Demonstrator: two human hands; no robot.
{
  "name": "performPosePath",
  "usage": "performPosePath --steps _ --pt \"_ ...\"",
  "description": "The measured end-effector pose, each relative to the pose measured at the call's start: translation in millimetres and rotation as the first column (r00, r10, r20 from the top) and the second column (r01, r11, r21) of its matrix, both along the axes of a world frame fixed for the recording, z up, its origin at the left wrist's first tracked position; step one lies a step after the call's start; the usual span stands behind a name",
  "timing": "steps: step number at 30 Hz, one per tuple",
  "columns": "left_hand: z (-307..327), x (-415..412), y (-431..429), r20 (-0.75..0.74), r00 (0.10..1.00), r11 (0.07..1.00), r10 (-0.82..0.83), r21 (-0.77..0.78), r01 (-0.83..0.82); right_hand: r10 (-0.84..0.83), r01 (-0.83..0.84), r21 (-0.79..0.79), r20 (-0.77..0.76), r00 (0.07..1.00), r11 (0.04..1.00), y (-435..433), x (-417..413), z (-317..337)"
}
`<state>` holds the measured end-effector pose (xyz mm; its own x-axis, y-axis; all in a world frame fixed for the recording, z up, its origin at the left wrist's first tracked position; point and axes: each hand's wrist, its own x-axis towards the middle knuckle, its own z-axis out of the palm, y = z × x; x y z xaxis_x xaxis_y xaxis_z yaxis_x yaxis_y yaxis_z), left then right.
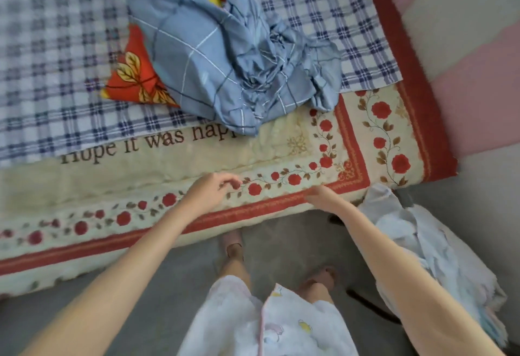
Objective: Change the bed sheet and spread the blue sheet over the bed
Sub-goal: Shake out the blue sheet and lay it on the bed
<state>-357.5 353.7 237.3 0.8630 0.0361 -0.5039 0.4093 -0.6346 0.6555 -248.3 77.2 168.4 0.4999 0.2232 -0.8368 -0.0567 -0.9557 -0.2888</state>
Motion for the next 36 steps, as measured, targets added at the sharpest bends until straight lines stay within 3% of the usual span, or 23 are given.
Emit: performPosePath --steps 5,7,12,15,18,20,22,24,25,27,30,32,33,34,36 --pt "0 -23 98 -0.050 0.993 0.994 0.108 0.033 -0.106 0.146 -0.148 0.063 0.029 0.989 0.987 129 0 -13" --pt "-6 -26 113 -0.052 0.990 0.991 0.135 0.017 -0.134 0.135 -0.145 0.116 0.090 0.987 0.983 157 4 -19" --pt "-48 -29 126 -0.088 0.924 0.922 0.371 -0.083 -0.378 0.078 -0.117 0.181 0.208 0.975 0.977 215 51 -61" --pt "-63 -32 120 -0.131 0.901 0.888 0.415 -0.157 -0.432 0.193 -0.205 0.020 0.269 0.944 0.978 231 89 -84" --pt "-80 -35 119 -0.136 0.881 0.860 0.453 -0.196 -0.472 0.362 -0.342 -0.127 0.196 0.911 0.931 238 121 -126" --pt "-88 -39 123 -0.139 0.865 0.843 0.482 -0.196 -0.501 0.244 -0.246 -0.016 0.191 0.951 0.969 251 134 -148" --pt "-92 -42 127 -0.146 0.853 0.833 0.502 -0.182 -0.522 -0.143 0.124 0.151 0.120 0.982 0.981 268 134 -145" --pt "-92 -46 128 -0.155 0.828 0.811 0.538 -0.170 -0.559 -0.408 0.376 0.248 0.094 0.908 0.893 281 121 -124" --pt "-94 -48 127 -0.159 0.812 0.797 0.561 -0.160 -0.582 -0.418 0.388 0.280 0.054 0.907 0.878 287 108 -114" --pt "-86 -45 123 -0.150 0.796 0.787 0.587 -0.126 -0.604 -0.301 0.321 0.364 -0.112 0.947 0.875 297 75 -82" --pt "-50 -26 112 -0.060 0.841 0.839 0.537 -0.061 -0.540 -0.151 0.345 0.516 -0.381 0.912 0.784 296 27 -4" --pt "-27 -7 112 0.000 0.876 0.876 0.482 -0.001 -0.482 -0.076 0.338 0.617 -0.410 0.909 0.710 293 23 44" --pt "-7 8 112 0.061 0.887 0.888 0.458 0.011 -0.459 -0.042 0.285 0.689 -0.347 0.937 0.667 293 32 77" --pt "10 20 111 0.089 0.892 0.897 0.442 -0.025 -0.442 -0.023 0.296 0.733 -0.358 0.933 0.613 295 40 109" --pt "69 47 106 0.198 0.858 0.875 0.473 -0.219 -0.432 -0.004 0.190 0.831 -0.221 0.975 0.522 294 60 186"
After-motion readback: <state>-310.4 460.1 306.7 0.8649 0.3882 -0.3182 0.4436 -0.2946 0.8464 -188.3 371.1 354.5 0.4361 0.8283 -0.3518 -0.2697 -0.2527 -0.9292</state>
